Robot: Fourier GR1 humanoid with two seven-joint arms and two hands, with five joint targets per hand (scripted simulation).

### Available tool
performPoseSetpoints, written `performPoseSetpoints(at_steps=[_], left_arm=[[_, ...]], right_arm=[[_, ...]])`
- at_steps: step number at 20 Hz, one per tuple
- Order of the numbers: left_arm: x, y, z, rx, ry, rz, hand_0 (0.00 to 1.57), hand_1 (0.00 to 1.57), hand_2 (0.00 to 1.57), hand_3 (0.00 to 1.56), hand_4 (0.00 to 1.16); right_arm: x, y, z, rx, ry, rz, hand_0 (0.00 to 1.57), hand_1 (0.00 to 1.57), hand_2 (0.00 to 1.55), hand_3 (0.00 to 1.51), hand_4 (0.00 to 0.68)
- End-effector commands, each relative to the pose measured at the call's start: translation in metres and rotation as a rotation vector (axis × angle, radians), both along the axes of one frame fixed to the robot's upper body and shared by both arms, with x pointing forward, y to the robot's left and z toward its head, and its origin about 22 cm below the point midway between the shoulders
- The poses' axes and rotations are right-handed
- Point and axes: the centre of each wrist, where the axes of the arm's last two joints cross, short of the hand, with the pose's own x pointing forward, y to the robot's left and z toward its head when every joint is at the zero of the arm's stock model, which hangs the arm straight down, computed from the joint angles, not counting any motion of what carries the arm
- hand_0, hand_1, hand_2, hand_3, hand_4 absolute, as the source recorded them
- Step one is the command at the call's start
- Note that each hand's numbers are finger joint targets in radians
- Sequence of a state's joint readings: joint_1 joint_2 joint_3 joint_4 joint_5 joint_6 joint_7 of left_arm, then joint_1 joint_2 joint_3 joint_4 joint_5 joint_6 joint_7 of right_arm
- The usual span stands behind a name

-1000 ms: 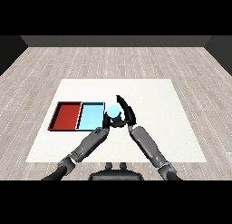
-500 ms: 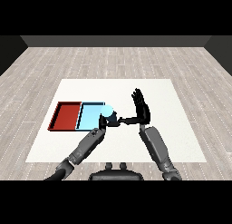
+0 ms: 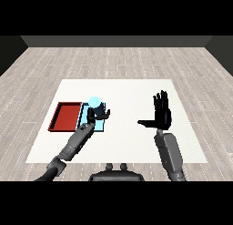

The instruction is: Pick the blue can and put it in the blue box

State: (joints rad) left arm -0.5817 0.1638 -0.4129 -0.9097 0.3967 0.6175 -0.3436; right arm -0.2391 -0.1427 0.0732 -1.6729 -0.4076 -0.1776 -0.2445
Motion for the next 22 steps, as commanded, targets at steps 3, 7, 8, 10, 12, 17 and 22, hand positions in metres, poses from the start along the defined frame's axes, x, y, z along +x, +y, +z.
performPoseSetpoints(at_steps=[3, 7, 8, 10, 12, 17, 22], left_arm=[[0.022, 0.045, -0.003, 0.058, 0.082, 0.097, 1.57, 1.57, 1.57, 1.48, 1.13], [0.050, 0.069, 0.013, 0.115, 0.191, 0.165, 1.57, 1.57, 1.57, 1.51, 1.10], [0.054, 0.074, 0.011, 0.140, 0.218, 0.168, 1.57, 1.57, 1.57, 1.49, 1.10], [0.049, 0.094, -0.004, 0.134, 0.290, 0.180, 1.57, 1.57, 1.57, 1.49, 1.10], [0.041, 0.075, -0.028, 0.181, 0.368, 0.218, 1.57, 1.57, 1.57, 1.46, 1.02], [0.033, 0.091, -0.045, 0.217, 0.513, 0.291, 1.55, 1.55, 1.42, 1.13, 0.92], [-0.003, 0.079, -0.090, 0.305, 0.731, 0.294, 0.95, 0.95, 0.87, 0.81, 0.93]], right_arm=[[-0.011, -0.032, -0.013, 0.017, 0.018, -0.071, 0.00, 0.00, 0.00, 0.00, 0.000], [0.000, -0.045, -0.026, 0.031, 0.042, -0.092, 0.00, 0.00, 0.00, 0.00, 0.000], [0.009, -0.030, -0.017, -0.001, 0.046, -0.081, 0.00, 0.00, 0.00, 0.00, 0.000], [0.005, -0.032, -0.015, 0.002, 0.052, -0.075, 0.00, 0.00, 0.00, 0.00, 0.000], [0.020, -0.035, -0.012, 0.014, 0.027, -0.074, 0.00, 0.00, 0.00, 0.00, 0.000], [0.023, -0.019, -0.026, 0.023, 0.078, -0.084, 0.00, 0.00, 0.00, 0.00, 0.000], [0.016, -0.045, -0.023, 0.018, 0.088, -0.061, 0.00, 0.00, 0.00, 0.00, 0.000]])
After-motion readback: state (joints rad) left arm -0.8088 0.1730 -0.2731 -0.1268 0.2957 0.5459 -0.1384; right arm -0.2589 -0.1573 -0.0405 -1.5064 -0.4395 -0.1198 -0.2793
